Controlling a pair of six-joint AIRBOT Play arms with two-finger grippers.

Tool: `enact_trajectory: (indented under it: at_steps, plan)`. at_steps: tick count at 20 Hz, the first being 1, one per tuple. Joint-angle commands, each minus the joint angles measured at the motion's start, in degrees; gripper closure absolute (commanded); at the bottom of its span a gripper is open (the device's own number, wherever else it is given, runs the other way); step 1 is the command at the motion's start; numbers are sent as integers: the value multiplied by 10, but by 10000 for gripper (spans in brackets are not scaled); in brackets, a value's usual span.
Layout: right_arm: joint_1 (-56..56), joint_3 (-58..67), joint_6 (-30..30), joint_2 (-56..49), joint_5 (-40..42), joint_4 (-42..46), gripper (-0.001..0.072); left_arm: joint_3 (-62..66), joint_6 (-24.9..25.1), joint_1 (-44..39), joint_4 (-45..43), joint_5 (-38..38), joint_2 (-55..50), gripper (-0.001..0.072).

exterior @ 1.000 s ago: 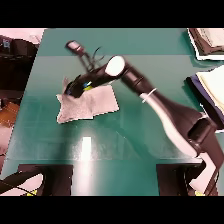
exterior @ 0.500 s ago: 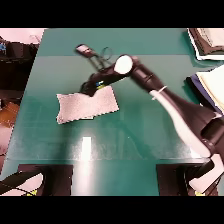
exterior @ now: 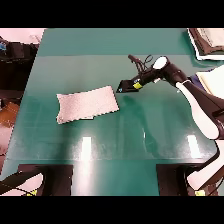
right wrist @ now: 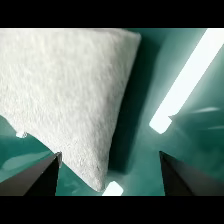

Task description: Fold the shirts.

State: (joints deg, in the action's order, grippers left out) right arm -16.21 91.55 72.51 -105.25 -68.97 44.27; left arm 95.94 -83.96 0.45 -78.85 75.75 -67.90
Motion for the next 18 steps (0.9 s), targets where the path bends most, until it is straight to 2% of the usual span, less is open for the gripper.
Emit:
enact_trajectory:
  at_steps: [1, 8, 12, 13, 15, 16, 18]
  plan:
    - [4, -12, 10, -44, -13, -63, 23, 0, 4, 1, 1, -1, 0, 685]
    - [-69, -12, 9, -86, 50, -117, 43, 0, 19, 1, 0, -3, 0, 686]
    - [-101, -9, 9, -87, 112, -117, 146, 0, 19, 1, 0, -2, 0, 686]
    - [-106, -4, 6, -87, 123, -116, 220, 0, 19, 1, 0, -2, 0, 685]
    - [-110, 17, -26, -87, 129, -116, 586, 0, 19, 1, 0, 0, 0, 685]
    - [-110, 32, -38, -87, 126, -115, 698, 0, 19, 1, 0, 2, 0, 685]
    - [-97, 71, -42, -86, 99, -97, 699, 0, 19, 1, 0, 3, 0, 686]
